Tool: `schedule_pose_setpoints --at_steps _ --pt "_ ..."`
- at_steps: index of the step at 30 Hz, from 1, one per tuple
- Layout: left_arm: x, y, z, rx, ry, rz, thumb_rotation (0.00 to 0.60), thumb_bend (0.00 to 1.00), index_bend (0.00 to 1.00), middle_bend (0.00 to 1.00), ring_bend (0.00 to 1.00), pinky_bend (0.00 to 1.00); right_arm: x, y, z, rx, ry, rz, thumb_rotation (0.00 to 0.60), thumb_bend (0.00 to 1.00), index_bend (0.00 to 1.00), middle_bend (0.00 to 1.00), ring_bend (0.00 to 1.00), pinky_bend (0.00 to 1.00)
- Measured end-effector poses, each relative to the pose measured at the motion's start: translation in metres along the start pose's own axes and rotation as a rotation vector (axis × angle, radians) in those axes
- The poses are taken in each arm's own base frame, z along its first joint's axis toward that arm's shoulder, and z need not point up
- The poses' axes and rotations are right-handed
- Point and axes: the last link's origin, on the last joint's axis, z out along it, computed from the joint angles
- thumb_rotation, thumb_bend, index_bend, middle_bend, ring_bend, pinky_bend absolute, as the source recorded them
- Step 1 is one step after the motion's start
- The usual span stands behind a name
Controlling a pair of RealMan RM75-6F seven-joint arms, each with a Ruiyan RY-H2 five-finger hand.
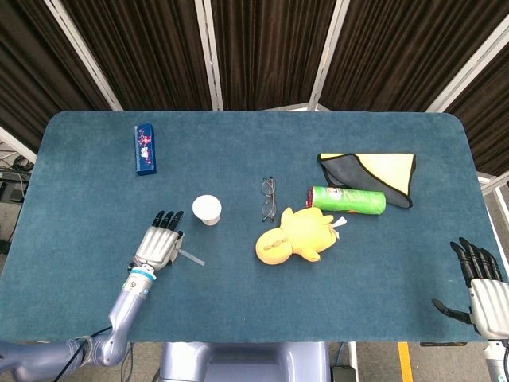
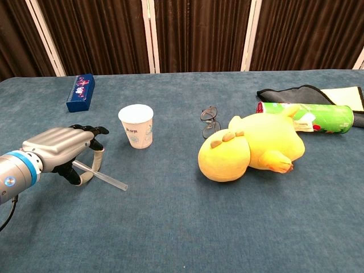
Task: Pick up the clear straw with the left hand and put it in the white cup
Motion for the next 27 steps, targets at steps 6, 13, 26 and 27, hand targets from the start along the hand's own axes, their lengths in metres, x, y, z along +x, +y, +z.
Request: schedule_pose_setpoints --at_steps 6,13,26,27 --pt "0.019 0.003 -0.005 -0.021 0.053 -0.044 0.6 0.48 0.58 0.0 0.0 0.0 0.0 0.0 0.0 0.0 0.0 -0.001 0.6 0.08 0.0 0.0 0.0 0.0" --pt "0.061 0.011 -0.01 -0.037 0.141 -0.219 0.6 0.48 0.58 0.0 0.0 0.0 0.0 0.0 0.0 0.0 0.0 -0.002 0.6 0.08 0.0 0.0 0.0 0.0" --pt "0.112 0.03 0.011 0.006 0.193 -0.858 0.6 0.48 0.57 0.0 0.0 0.0 0.0 -0.001 0.003 -0.002 -0.007 0.0 0.6 0.08 0.0 0.0 0.0 0.0" --pt "0.114 0.033 0.013 0.007 0.189 -0.896 0.6 0.48 0.57 0.0 0.0 0.0 0.0 -0.001 0.003 -0.003 -0.008 0.0 0.6 0.08 0.0 0.0 0.0 0.0"
